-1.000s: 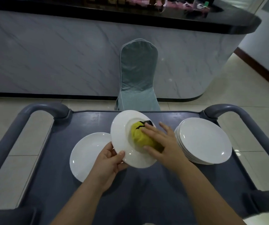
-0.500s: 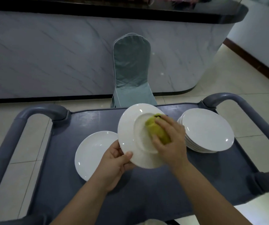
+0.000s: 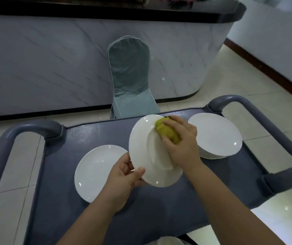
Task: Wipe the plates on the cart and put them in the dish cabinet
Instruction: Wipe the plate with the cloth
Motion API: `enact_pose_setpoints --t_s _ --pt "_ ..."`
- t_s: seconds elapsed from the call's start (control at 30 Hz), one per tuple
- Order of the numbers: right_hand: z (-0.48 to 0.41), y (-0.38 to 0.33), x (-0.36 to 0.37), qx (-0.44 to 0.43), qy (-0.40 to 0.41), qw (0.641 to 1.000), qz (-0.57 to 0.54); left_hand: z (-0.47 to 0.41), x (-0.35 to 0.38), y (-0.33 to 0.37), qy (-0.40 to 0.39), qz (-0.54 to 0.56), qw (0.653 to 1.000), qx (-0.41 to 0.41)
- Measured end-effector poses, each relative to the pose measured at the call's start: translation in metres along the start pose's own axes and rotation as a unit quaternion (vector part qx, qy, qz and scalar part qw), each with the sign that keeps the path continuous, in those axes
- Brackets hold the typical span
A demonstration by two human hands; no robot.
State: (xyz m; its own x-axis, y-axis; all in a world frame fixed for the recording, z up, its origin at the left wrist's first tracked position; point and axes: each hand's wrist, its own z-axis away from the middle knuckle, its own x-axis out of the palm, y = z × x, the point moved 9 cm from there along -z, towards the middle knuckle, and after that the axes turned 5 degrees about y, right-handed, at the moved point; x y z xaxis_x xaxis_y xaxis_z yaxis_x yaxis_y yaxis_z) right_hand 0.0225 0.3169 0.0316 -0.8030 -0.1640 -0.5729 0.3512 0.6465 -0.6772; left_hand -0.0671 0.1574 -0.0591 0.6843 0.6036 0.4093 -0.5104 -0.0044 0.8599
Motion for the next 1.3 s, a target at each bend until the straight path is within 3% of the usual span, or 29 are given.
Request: enact_pose_setpoints --t_s 0.13,0.23,0.37,0.47,0.6,0.7,0.87,0.97,1.07,1.17,1.23,1.3 --pt "0.019 -0.053 0.023 -0.112 -0.077 0.99 -0.03 -0.009 0.001 0.008 0.009 0.064 0.998 -0.003" --pt "0.05 -0.037 0.015 -0.174 -0.137 0.975 -0.023 -0.01 -0.01 0.013 0.012 0.09 0.996 -0.004" --pt "0.021 0.015 -0.012 -0.08 -0.039 0.996 -0.003 -0.004 -0.01 0.001 0.013 0.067 0.998 -0.017" --pt "-0.004 -0.001 0.007 -0.013 -0.004 1.0 0.009 -0.004 -0.005 0.001 0.015 0.044 0.999 -0.009" --pt "0.044 -0.045 0.041 -0.149 -0.134 0.98 -0.016 -0.005 -0.022 0.014 0.04 0.081 0.996 0.005" --pt "0.07 -0.023 0.022 -0.197 -0.139 0.97 -0.022 0.001 -0.036 0.006 0.059 0.08 0.995 -0.005" --pt "0.016 0.014 0.016 -0.033 -0.011 0.999 -0.03 0.012 -0.031 -0.005 0.029 -0.002 1.0 0.007" --pt "-0.004 -0.012 0.047 0.022 -0.02 0.997 -0.064 0.013 -0.035 -0.002 0.051 -0.045 0.997 0.031" --pt "0.023 -0.072 0.076 -0.121 -0.107 0.984 -0.068 0.011 -0.048 0.003 0.085 -0.02 0.996 0.036" --pt "0.05 -0.091 0.087 -0.289 -0.175 0.94 -0.05 0.012 -0.06 0.005 0.101 -0.016 0.994 0.035" --pt "0.025 -0.073 0.09 -0.236 -0.193 0.95 -0.065 0.013 -0.055 0.003 0.087 -0.05 0.994 0.035" --pt "-0.01 -0.044 0.087 -0.098 -0.163 0.977 -0.095 0.015 -0.05 0.002 0.08 -0.054 0.995 0.035"
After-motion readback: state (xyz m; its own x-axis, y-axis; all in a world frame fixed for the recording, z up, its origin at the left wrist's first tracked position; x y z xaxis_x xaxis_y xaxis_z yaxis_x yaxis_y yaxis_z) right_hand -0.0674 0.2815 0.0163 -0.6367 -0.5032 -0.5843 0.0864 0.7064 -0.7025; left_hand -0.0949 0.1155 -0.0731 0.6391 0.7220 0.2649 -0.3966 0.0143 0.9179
